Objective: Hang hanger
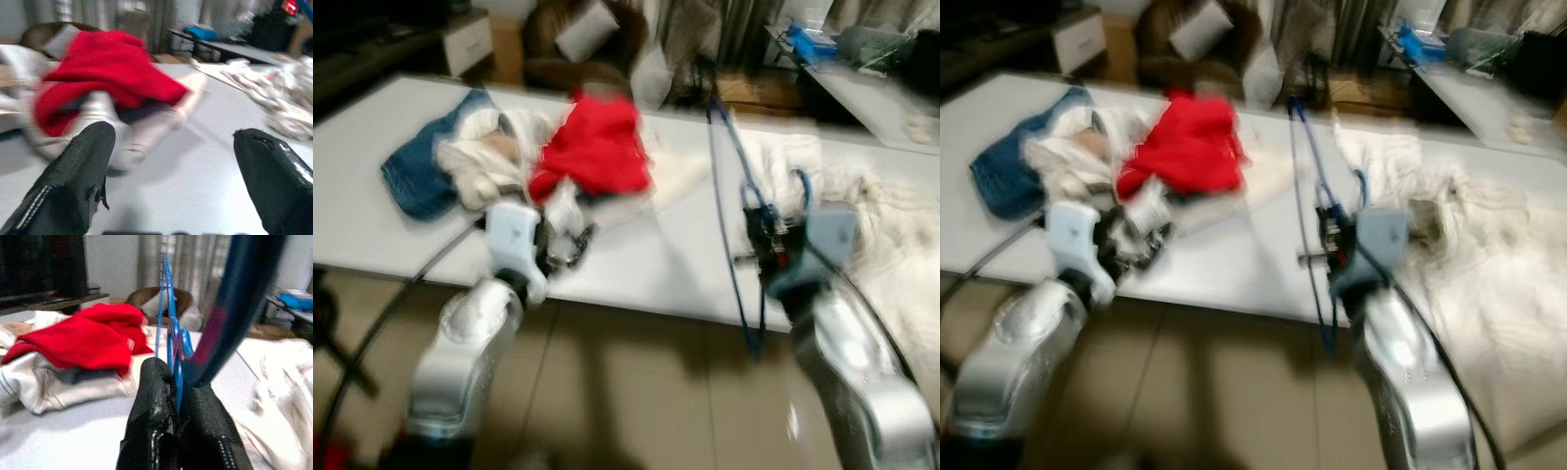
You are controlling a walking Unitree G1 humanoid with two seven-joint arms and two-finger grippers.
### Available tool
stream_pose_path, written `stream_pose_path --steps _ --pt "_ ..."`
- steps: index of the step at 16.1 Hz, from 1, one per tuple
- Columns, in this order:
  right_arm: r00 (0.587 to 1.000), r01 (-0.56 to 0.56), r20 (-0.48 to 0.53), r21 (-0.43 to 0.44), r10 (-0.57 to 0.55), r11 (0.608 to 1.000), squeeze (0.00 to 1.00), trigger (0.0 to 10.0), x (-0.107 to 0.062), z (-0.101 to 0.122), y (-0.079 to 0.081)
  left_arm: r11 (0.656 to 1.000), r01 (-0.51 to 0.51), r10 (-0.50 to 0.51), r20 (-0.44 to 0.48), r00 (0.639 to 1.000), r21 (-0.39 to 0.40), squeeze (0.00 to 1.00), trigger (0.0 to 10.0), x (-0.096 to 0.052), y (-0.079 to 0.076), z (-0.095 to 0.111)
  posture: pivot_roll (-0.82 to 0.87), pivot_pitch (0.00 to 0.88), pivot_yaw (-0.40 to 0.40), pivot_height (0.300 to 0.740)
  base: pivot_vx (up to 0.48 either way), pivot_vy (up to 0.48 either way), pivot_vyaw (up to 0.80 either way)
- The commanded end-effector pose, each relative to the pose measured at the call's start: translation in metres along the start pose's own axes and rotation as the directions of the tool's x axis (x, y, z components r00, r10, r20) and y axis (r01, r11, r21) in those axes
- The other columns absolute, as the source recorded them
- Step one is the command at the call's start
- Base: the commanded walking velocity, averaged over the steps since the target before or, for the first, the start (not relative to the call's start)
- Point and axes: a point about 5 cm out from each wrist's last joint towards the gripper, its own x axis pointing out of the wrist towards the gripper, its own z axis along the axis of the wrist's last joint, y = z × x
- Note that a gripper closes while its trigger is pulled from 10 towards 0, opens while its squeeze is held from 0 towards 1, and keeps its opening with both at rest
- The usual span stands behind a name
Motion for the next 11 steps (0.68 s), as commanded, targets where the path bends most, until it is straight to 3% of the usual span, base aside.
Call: stream_pose_path --steps 1,3,7,8,11 --pt "0.999 0.020 0.026 -0.001 -0.020 1.000 0.00 10.0 0.001 0.006 -0.005 0.999 0.039 -0.039 0.031 0.999 0.011 0.00 10.0 0.008 -0.008 0.009 -0.15 0.002 -0.054 0.740 0.000 -0.480 -0.79" --pt "0.999 0.024 0.031 0.023 -0.025 0.999 0.00 10.0 -0.002 0.010 -0.008 0.998 0.057 -0.057 0.027 0.998 0.018 0.00 10.0 0.007 -0.012 0.007 -0.15 0.006 -0.060 0.740 0.000 -0.480 -0.45" --pt "0.999 0.034 0.037 0.015 -0.034 0.999 0.00 10.0 0.000 0.009 -0.011 0.999 0.039 -0.039 0.051 0.998 0.001 0.00 10.0 0.013 -0.014 0.010 -0.16 0.004 -0.065 0.740 0.000 -0.480 0.00" --pt "0.998 0.042 0.038 -0.030 -0.041 0.999 0.00 10.0 0.000 0.011 -0.014 0.999 0.032 -0.030 0.069 0.997 -0.018 0.00 10.0 0.015 -0.015 0.013 -0.17 0.012 -0.068 0.740 0.000 0.000 0.00" --pt "0.999 0.036 -0.011 0.006 -0.036 0.999 0.00 10.0 -0.002 0.002 -0.015 1.000 -0.015 0.015 0.084 0.996 -0.003 0.00 10.0 0.008 -0.007 0.011 -0.16 0.000 -0.083 0.740 0.000 0.000 0.00"
